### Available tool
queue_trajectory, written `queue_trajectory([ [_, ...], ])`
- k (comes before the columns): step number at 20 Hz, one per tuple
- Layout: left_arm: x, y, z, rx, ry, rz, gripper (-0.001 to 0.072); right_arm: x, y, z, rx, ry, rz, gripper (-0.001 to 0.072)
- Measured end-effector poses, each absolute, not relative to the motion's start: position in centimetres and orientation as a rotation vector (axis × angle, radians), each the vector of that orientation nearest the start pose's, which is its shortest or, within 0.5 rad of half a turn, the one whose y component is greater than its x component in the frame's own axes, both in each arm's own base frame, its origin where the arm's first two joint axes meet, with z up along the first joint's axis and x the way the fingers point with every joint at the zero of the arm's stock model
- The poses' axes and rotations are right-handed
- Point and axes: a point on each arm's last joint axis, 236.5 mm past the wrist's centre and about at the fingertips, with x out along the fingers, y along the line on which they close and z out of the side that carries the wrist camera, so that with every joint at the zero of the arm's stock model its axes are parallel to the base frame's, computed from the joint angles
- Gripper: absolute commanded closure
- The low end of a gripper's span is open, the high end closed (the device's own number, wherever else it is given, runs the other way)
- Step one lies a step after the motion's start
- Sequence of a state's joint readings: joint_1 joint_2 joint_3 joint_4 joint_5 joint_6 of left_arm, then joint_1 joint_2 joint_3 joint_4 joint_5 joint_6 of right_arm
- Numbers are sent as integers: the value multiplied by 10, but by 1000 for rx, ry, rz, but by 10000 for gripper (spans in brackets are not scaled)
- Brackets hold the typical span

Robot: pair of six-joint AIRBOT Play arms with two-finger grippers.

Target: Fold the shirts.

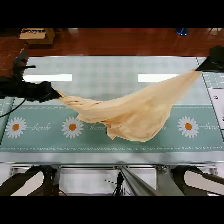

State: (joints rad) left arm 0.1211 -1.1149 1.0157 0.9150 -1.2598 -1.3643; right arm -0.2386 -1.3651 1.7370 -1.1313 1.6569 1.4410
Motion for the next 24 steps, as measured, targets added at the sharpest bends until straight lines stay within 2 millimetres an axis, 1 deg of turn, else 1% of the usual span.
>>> queue_trajectory([
  [1,350,-97,40,-515,1218,-401,682,405,8,155,299,1192,276,684],
  [3,366,-102,14,-586,1235,-391,682,429,5,135,324,1180,268,684],
  [5,379,-111,-7,-653,1242,-395,682,447,3,120,346,1171,260,684],
  [7,390,-121,-23,-700,1238,-409,679,458,1,106,359,1173,254,684],
  [8,395,-125,-27,-718,1228,-417,638,462,1,101,366,1174,252,684],
  [9,400,-129,-32,-731,1220,-430,575,465,0,96,369,1177,249,684],
  [10,403,-130,-36,-732,1208,-438,528,467,-1,94,372,1175,248,684],
  [11,406,-130,-36,-738,1200,-450,433,470,-1,92,373,1174,247,684],
  [12,408,-126,-35,-744,1192,-456,377,471,-2,90,374,1174,246,684],
  [14,417,-107,-24,-768,1161,-462,378,472,-1,88,374,1174,249,684],
  [15,419,-93,-14,-790,1151,-473,398,472,-1,88,375,1175,249,684],
  [16,420,-78,-5,-811,1143,-475,400,472,-1,87,374,1174,251,684],
  [17,417,-62,2,-837,1148,-471,398,473,-1,87,374,1174,253,684],
  [18,408,-47,3,-843,1177,-460,374,473,-1,87,375,1174,254,684],
  [20,380,-31,-6,-841,1278,-440,236,473,0,87,378,1174,257,684],
  [21,364,-27,-15,-851,1337,-426,227,473,0,87,378,1174,258,684],
  [22,349,-29,-25,-863,1389,-422,227,473,1,87,378,1174,259,684],
  [24,327,-45,-41,-887,1464,-434,210,473,1,87,378,1173,261,684],
])
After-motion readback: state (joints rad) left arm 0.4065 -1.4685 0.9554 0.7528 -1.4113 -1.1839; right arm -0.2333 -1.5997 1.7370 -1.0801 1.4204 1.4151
